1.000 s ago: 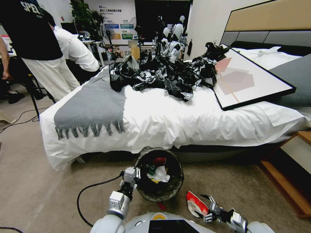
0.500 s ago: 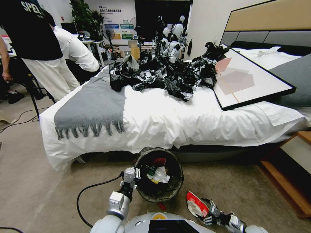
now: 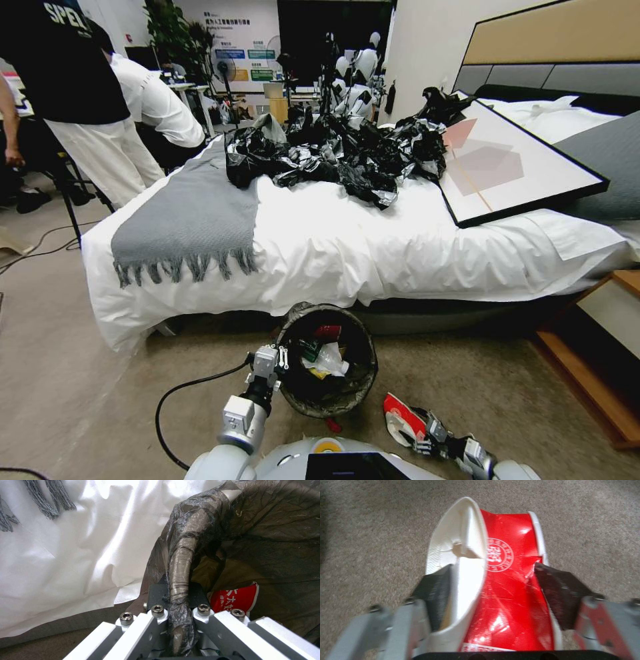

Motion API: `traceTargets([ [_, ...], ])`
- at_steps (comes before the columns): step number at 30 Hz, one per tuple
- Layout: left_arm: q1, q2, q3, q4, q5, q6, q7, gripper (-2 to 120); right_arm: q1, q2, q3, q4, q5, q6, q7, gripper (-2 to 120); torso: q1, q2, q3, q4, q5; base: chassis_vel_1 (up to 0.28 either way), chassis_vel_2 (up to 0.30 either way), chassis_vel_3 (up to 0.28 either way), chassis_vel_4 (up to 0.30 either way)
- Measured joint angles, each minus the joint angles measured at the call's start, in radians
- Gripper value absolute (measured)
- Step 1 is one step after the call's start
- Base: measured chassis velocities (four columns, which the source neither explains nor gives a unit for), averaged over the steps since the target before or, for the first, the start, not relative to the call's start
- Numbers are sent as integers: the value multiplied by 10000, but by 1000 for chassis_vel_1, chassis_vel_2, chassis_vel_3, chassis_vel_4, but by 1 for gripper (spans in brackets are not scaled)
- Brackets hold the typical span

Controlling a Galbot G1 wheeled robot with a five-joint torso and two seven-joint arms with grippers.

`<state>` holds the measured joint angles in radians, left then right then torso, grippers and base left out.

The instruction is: Pick up the trash bin, then pick up the garbage from the floor and place it into the trash bin.

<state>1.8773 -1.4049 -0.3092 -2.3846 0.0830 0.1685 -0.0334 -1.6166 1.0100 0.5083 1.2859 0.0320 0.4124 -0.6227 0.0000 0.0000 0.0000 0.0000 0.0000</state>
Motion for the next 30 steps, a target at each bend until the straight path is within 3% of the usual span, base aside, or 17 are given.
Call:
traceTargets([
  [8, -19, 3, 11, 3, 1, -2, 0, 1, 27, 8, 10, -40, 31, 23, -16, 22, 0, 0, 0, 0, 0, 0, 0, 0, 0],
  [10, -20, 3, 11, 3, 1, -2, 0, 1, 26, 6, 13, -39, 34, 23, -17, 22, 0, 0, 0, 0, 0, 0, 0, 0, 0],
  [12, -31, 7, 24, 24, 1, -5, 0, 1, 25, -4, 25, -29, 57, 23, -18, 8, 0, 0, -1, 0, 1, 0, 0, 0, 0],
  [15, -37, 7, 35, 37, 1, -5, 0, 1, 25, -20, 34, -12, 70, 23, -21, 0, 0, 0, -1, 0, 0, 0, 0, 0, 0],
  [30, -99, 31, 13, 72, -69, -5, 3, 1, 194, 151, 245, 274, 659, 361, 246, 0, 0, 0, -1, 1, 2, 0, 0, 0, 0],
])
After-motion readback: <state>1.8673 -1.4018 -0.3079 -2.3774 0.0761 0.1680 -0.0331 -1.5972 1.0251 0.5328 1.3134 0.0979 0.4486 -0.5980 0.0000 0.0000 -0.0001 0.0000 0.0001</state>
